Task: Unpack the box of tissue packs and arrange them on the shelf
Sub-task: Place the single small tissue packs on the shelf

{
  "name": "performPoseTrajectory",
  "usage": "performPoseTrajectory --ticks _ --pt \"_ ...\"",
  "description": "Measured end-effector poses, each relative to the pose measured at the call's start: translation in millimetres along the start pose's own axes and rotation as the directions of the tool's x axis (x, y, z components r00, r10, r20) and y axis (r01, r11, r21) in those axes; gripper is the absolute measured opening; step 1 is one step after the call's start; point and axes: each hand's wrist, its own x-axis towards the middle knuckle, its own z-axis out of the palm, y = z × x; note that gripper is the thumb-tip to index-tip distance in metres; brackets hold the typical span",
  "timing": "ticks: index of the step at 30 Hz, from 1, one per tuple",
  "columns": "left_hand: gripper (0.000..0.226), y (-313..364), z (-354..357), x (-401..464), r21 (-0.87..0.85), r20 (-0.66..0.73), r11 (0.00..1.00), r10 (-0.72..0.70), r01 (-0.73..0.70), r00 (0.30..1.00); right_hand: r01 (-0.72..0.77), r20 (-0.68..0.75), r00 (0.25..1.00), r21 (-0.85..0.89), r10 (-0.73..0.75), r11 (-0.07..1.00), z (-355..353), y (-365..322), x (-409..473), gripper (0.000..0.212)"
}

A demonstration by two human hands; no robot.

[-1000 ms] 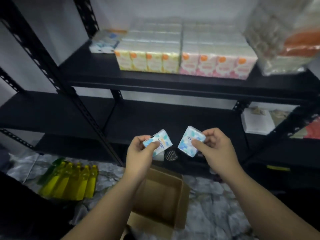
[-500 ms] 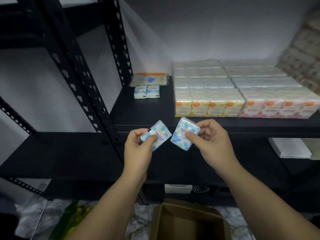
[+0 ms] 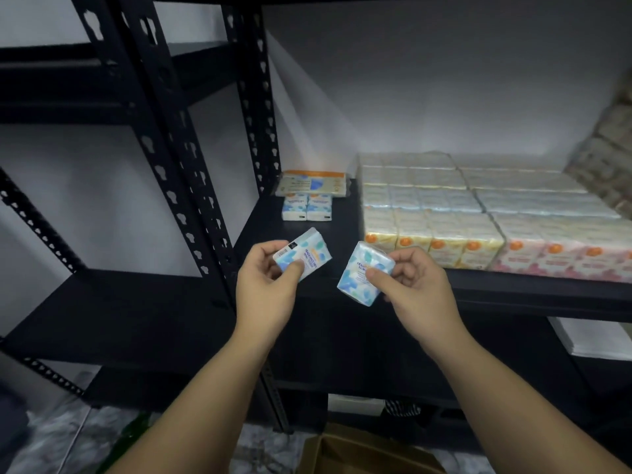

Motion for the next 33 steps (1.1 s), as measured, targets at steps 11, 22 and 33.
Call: performPoseTrajectory --ticks 11,22,33 --pt "0.037 -42 -9 50 0.642 0.307 0.61 0.352 -0.465 0.884 -0.039 -0.008 0.999 0.001 0.039 0.999 0 5 0 0.025" --pt "0.04 -30 -3 36 0.481 0.392 0.657 0.431 -0.58 0.813 -0.054 -0.039 0.998 -0.008 0.053 0.999 10 6 10 0.026" --pt "0.052 -13 14 19 0.255 0.503 0.826 0.331 -0.503 0.798 -0.054 0.067 0.997 0.178 0.043 0.982 22 -10 17 0.014"
